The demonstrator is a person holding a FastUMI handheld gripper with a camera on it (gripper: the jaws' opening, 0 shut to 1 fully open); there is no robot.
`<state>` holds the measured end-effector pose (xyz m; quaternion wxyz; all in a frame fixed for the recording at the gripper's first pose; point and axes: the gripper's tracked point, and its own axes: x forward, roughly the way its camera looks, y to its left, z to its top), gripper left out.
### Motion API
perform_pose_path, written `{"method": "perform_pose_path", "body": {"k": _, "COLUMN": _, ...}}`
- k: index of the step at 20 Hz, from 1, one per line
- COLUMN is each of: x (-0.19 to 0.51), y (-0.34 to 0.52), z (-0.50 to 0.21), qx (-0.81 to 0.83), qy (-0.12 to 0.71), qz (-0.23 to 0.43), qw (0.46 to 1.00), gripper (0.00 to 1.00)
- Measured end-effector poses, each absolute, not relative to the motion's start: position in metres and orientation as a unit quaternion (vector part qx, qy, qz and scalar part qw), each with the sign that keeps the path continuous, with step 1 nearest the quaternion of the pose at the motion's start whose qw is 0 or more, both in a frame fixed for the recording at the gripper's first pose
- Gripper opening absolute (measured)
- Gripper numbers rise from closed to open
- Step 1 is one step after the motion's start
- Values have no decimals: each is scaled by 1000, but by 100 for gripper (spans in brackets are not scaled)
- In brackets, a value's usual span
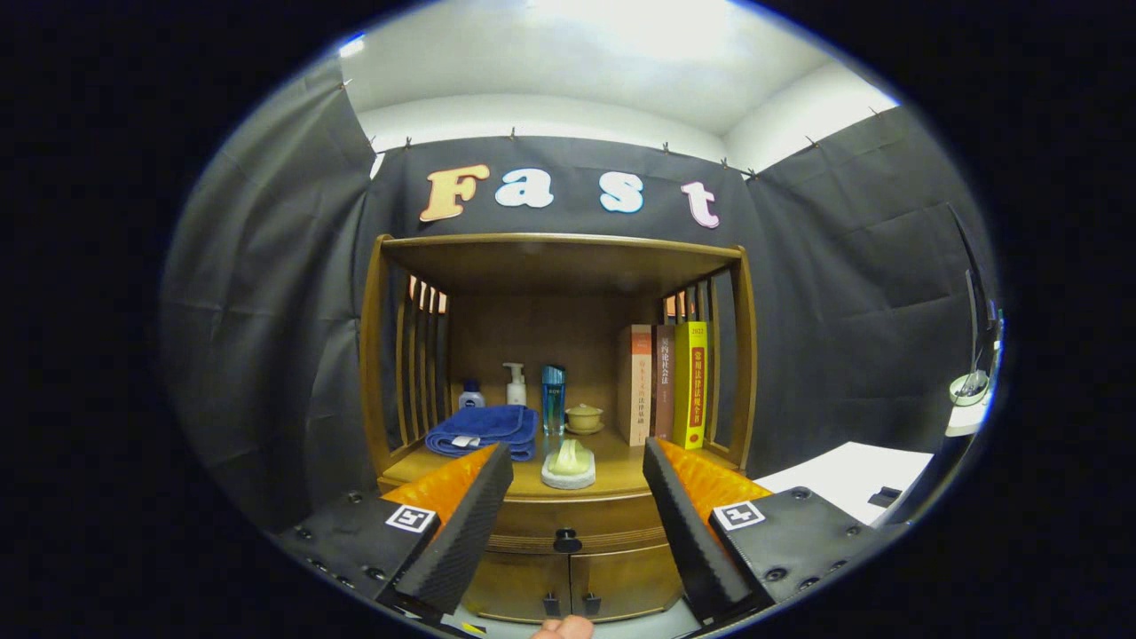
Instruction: Pull open the drawer, take out the items inside it, and place them on the countertop above the cabinet.
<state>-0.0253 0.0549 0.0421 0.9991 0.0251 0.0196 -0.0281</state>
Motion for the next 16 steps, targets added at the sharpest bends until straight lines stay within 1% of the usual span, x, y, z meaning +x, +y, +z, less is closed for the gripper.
{"method": "perform_pose_path", "body": {"k": 6, "x": -21, "y": 68, "z": 37, "qx": 20, "qy": 17, "qz": -1, "qw": 1000, "gripper": 98}}
{"method": "perform_pose_path", "body": {"k": 16, "x": -20, "y": 65, "z": 21, "qx": 10, "qy": 29, "qz": -3, "qw": 1000, "gripper": 98}}
